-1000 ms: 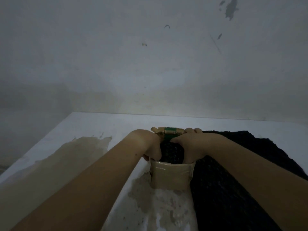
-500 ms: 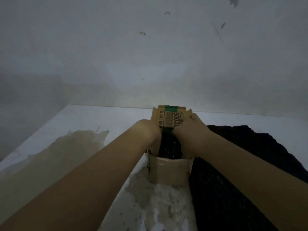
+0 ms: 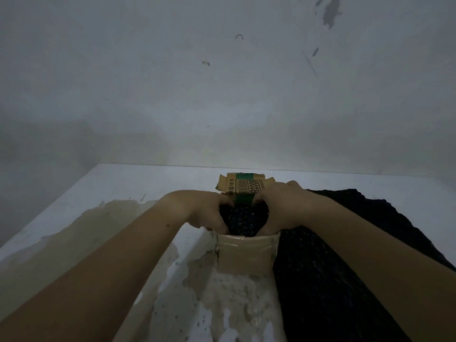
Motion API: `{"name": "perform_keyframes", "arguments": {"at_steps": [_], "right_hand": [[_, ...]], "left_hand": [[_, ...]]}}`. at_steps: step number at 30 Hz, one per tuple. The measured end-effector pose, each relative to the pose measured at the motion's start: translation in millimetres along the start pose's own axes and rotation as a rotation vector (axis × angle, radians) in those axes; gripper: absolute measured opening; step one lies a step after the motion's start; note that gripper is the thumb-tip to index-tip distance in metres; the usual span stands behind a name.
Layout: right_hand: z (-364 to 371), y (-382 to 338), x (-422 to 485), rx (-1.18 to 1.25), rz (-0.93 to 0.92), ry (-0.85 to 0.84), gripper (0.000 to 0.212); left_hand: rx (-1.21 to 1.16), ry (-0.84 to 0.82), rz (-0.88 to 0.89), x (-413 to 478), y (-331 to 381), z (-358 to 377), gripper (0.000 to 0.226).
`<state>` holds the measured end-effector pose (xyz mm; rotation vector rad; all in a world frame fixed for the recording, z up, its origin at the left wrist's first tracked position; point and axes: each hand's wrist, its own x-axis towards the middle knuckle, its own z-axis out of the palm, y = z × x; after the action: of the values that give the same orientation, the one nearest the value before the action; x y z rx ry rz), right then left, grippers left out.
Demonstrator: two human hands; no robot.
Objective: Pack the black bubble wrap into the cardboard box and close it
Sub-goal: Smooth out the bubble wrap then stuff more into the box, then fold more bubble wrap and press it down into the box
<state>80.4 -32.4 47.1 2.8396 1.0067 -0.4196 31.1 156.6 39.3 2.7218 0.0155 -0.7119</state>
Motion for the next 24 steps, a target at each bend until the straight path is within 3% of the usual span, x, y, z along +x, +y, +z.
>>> {"name": "perform_keyframes", "arguments": {"at_steps": [3,8,12,15,19,21,24], "right_hand": [[13.6,-4.7,4.2,-0.083,-0.008,0.087,0.090],[16.0,-0.2,-0.3,0.001,-0.006,0.106,0.092],[2.5,13.6,-15.7,0.502,-0.075,0.015,0.079],[-1.2,26.5,-38.6,0.657,-0.122,0.130,0.065],[18.1,49.0,-73.0,0.644,-0.096,0.327,0.069],[36.1,65.4,-90.6,0.648,-0.051,0.386,0.071],[68.3,88.6,-117.2,0.682,0.055,0.462,0.068]], "left_hand": [[0.138,0.088,0.002,7.3,3.6,10.1,0.069],[0.071,0.118,0.057,-1.1,3.4,11.6,0.069],[-0.100,0.289,0.136,-24.8,-3.4,3.8,0.062],[-0.029,0.498,0.227,-43.1,-0.5,11.1,0.066],[-0.042,0.829,0.561,-67.5,46.4,46.8,0.034],[-0.053,0.843,0.666,-69.0,73.6,72.6,0.017],[-0.092,0.722,0.736,-56.9,101.2,110.8,0.006]]}}
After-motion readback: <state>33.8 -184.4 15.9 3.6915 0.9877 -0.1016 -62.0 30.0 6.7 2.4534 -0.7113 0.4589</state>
